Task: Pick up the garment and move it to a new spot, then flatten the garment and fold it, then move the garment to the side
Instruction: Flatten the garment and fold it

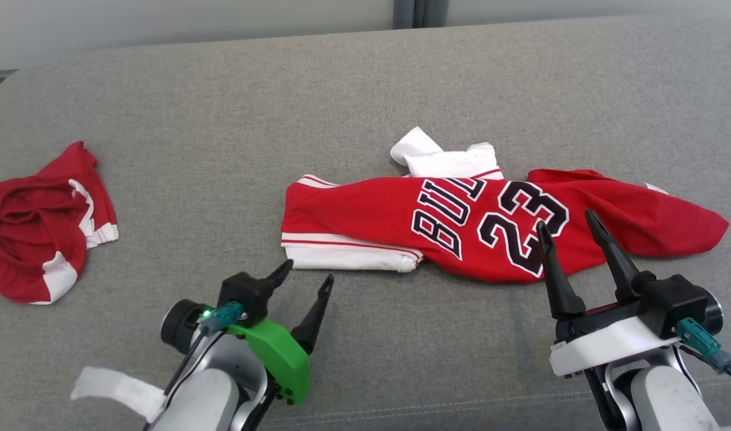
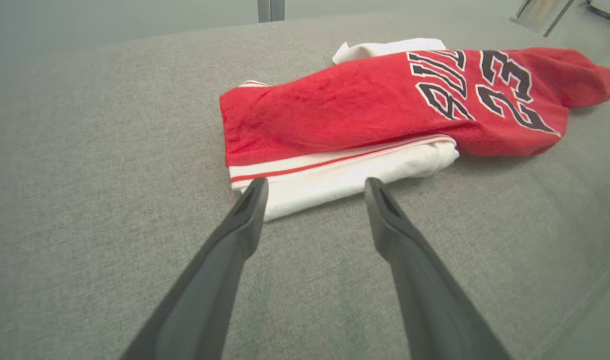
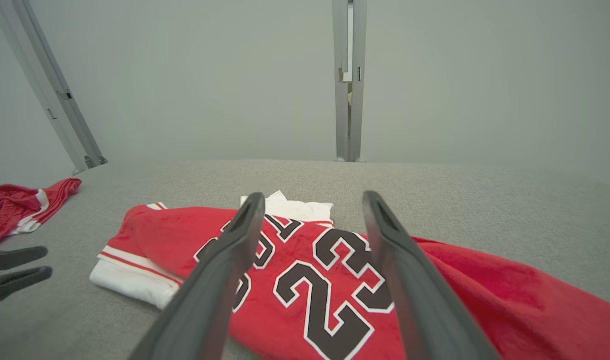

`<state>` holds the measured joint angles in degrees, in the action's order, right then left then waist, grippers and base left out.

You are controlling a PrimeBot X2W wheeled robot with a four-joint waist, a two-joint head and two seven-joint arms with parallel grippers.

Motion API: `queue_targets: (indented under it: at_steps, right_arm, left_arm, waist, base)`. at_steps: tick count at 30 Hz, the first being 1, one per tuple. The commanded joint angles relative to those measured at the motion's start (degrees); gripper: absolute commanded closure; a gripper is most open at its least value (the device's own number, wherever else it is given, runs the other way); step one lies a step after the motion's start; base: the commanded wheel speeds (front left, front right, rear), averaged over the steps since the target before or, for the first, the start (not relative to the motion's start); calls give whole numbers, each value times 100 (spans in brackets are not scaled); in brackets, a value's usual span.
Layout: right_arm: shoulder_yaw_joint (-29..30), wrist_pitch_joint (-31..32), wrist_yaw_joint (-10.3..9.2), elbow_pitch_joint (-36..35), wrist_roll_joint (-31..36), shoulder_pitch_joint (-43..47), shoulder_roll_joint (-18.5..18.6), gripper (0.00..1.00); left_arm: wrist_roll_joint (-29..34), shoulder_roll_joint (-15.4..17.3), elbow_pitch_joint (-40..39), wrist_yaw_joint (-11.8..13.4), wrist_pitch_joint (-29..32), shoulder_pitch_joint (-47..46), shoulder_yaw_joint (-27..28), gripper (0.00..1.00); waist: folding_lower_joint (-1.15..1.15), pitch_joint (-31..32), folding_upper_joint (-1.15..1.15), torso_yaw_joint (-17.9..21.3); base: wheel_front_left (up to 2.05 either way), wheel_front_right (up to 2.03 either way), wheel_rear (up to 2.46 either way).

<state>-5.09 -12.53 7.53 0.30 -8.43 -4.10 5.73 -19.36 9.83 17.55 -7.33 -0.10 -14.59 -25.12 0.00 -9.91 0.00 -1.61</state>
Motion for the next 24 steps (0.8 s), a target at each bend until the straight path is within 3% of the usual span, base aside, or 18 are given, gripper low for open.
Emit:
queue_targets:
  at_steps: [1, 4, 14, 15, 16, 17, 24]
  right_arm:
    - [3, -17, -8, -9, -18, -95, 19, 0]
    - [5, -38, -8, -22, -36, -160, 23, 0]
    - [24, -133, -8, 51, -51, -383, -11, 0]
    - [30, -143, -8, 53, -48, -399, -16, 0]
    - [39, -157, -8, 59, -45, -415, -16, 0]
    - [48, -166, -8, 65, -41, -425, -16, 0]
    - [147, -209, -8, 90, -7, -431, -28, 0]
  left_arm:
    - [-127, 108, 77, -17, 49, -234, -246, 0]
    - [-226, 399, 306, -11, 75, -639, -854, 0]
    - [-379, 928, 1144, -12, 99, -1844, -2431, 0]
    - [-406, 986, 1178, -12, 120, -1950, -2579, 16]
    - [-426, 1060, 1211, -11, 149, -2055, -2722, 62]
    - [-464, 1125, 1231, -10, 175, -2141, -2857, 100]
    - [-806, 1743, 623, -10, 530, -2896, -4020, 100]
  waist:
    - [0, -202, 0, 143]
    - [0, -397, 0, 222]
    - [0, -775, 0, 383]
    - [0, -791, 0, 387]
    - [0, -798, 0, 387]
    - [0, -803, 0, 387]
    - [0, -799, 0, 327]
  base:
    - [0, 0, 0]
    - [0, 0, 0]
    - [0, 0, 0]
    - [0, 0, 0]
    - [0, 0, 0]
    - [0, 0, 0]
    - [0, 0, 0]
